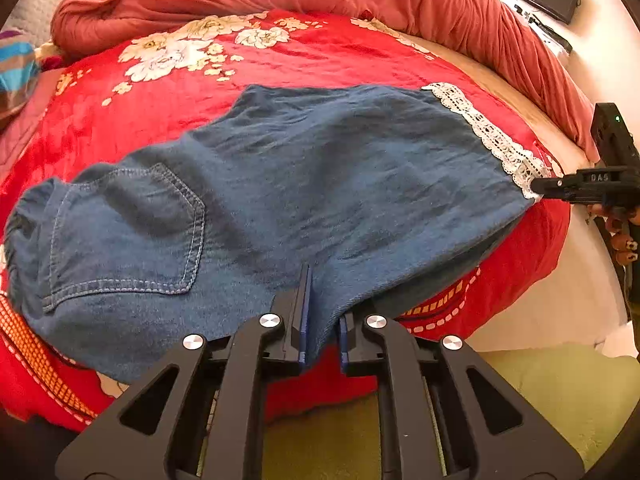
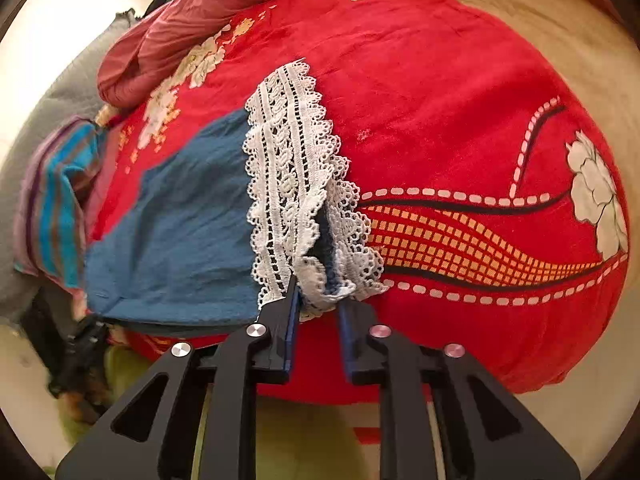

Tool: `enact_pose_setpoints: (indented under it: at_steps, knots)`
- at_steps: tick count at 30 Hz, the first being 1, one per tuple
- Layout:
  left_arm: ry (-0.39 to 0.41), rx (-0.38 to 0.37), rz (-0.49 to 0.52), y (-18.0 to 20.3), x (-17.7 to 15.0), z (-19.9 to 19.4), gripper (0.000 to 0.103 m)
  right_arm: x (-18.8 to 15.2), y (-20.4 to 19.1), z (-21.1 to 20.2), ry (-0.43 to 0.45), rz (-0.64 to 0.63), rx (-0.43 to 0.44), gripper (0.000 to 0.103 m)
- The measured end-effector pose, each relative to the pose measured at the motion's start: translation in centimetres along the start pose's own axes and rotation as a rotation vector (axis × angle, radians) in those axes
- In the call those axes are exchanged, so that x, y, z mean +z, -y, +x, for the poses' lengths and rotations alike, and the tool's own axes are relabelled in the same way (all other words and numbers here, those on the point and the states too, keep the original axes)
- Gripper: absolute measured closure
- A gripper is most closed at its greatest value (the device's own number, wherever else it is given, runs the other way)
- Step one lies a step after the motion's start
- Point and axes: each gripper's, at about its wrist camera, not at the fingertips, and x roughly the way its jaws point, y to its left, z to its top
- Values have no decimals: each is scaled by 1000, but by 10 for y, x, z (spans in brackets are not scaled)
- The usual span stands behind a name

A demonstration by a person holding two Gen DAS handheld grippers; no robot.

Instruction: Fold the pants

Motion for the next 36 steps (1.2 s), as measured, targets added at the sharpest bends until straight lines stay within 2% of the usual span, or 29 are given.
enact_pose_setpoints:
  at_steps: [1, 2, 3, 5, 7, 8, 9, 11, 13, 14, 15, 18, 21, 23, 25, 26, 29, 30, 31, 33, 36]
  knots:
    - [0, 6, 3, 0, -1, -2, 91, 3, 2, -8, 21, -3, -33, 76]
    - [-1, 9, 9, 1, -2, -3, 79, 6, 4, -15, 45, -3, -69, 62]
    - [3, 13, 21, 3, -4, -7, 67, 8, 6, -22, 75, -1, -95, 57]
    - [21, 5, 21, 1, -9, -17, 62, 13, 0, -41, 161, -57, -146, 57]
    - [47, 0, -3, -5, -13, -30, 58, 14, -20, -48, 223, -176, -174, 50]
    - [61, -1, -16, -8, -15, -35, 55, 13, -34, -45, 227, -242, -156, 42]
    - [85, 3, -41, -14, -17, -44, 50, 12, -44, -41, 219, -281, -130, 40]
    - [124, 24, -95, -26, -20, -59, 46, 6, -70, -24, 179, -381, -70, 40]
    - [168, 57, -182, -46, -25, -74, 38, 1, -90, -5, 145, -463, -64, 41]
    - [181, 73, -235, -57, -27, -79, 29, -1, -97, 5, 128, -505, -63, 41]
    - [185, 87, -311, -73, -31, -82, 23, -3, -103, 12, 117, -529, -66, 41]
    - [166, 95, -494, -109, -44, -77, 21, -8, -111, 39, 70, -603, -114, 41]
    - [150, 71, -649, -136, -51, -65, 14, -9, -107, 52, 31, -592, -115, 41]
    - [146, 53, -698, -147, -50, -56, 15, -9, -100, 60, 0, -566, -104, 41]
    - [140, 112, -645, -145, -39, -45, 66, -9, -97, 60, 3, -561, -89, 41]
    - [136, 133, -623, -144, -36, -43, 88, -9, -96, 58, 3, -564, -87, 41]
    - [168, 174, -580, -139, -34, -54, 92, -11, -90, 54, -4, -559, -78, 41]
    - [172, 214, -560, -140, -35, -59, 91, -11, -88, 55, -5, -557, -73, 41]
    - [169, 236, -558, -143, -37, -61, 87, -12, -89, 55, -5, -555, -73, 41]
    - [137, 237, -606, -155, -51, -57, 71, -13, -89, 58, -4, -561, -82, 40]
    - [155, 207, -633, -158, -61, -62, 66, -14, -92, 61, -6, -575, -75, 32]
